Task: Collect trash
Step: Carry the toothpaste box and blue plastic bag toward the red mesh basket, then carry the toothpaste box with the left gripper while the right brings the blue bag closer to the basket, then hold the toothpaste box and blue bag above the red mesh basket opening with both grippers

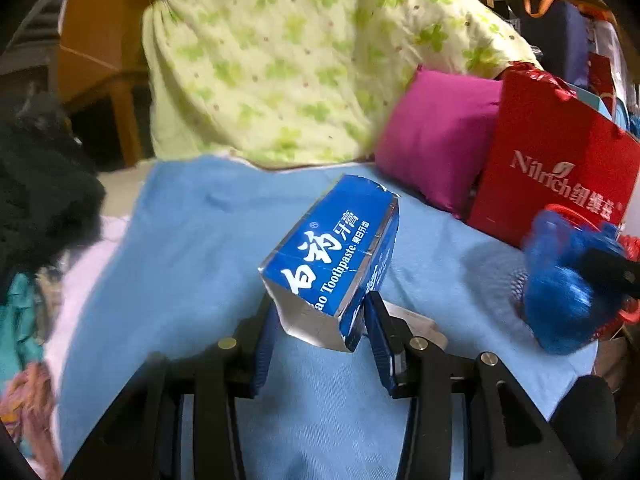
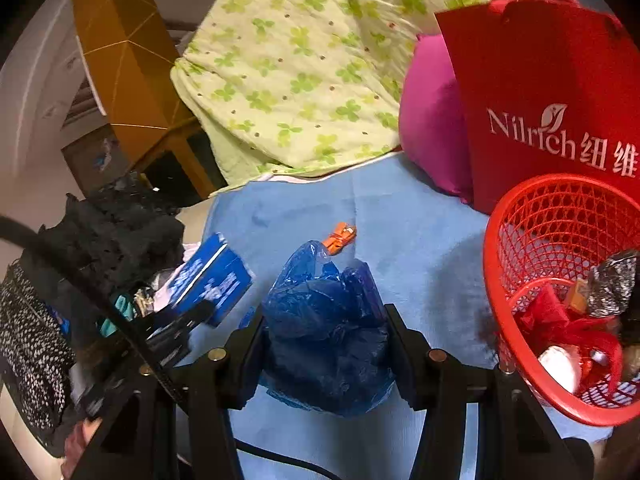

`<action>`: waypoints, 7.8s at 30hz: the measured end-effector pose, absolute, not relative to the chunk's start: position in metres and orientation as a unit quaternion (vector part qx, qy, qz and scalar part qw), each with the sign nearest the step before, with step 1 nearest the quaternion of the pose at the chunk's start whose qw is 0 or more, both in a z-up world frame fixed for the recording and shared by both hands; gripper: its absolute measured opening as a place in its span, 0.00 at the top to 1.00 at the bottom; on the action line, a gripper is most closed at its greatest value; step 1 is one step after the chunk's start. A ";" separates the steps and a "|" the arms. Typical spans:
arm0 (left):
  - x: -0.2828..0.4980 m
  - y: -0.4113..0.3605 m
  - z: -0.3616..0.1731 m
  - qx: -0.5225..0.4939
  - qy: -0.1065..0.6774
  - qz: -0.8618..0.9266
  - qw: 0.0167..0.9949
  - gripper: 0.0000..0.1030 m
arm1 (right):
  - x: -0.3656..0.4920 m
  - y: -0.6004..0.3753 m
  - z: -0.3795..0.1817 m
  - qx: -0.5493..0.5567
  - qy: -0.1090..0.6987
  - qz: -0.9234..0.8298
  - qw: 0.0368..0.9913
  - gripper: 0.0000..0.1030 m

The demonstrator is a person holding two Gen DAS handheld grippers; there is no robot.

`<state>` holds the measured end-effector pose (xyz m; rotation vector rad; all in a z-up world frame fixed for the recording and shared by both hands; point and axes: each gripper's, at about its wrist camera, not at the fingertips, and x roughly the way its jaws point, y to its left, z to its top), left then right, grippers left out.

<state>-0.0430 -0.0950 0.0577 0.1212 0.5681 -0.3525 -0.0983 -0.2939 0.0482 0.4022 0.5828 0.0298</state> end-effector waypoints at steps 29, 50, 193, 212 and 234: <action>-0.173 -0.125 0.135 0.095 0.211 -0.110 0.967 0.55 | -0.202 -0.297 0.106 0.190 0.179 0.027 0.965 0.45; -0.173 -0.143 0.128 0.114 0.223 -0.119 0.961 0.55 | -0.205 -0.311 0.099 0.210 0.179 0.029 0.961 0.45; -0.183 -0.218 0.104 0.194 0.240 -0.200 0.930 0.54 | -0.258 -0.376 0.083 0.275 0.160 -0.040 0.947 0.45; -0.183 -0.227 0.099 0.204 0.242 -0.210 0.925 0.54 | -0.256 -0.389 0.077 0.281 0.162 -0.044 0.945 0.45; -0.183 -0.237 0.091 0.212 0.252 -0.218 0.919 0.54 | -0.258 -0.401 0.070 0.292 0.163 -0.056 0.941 0.45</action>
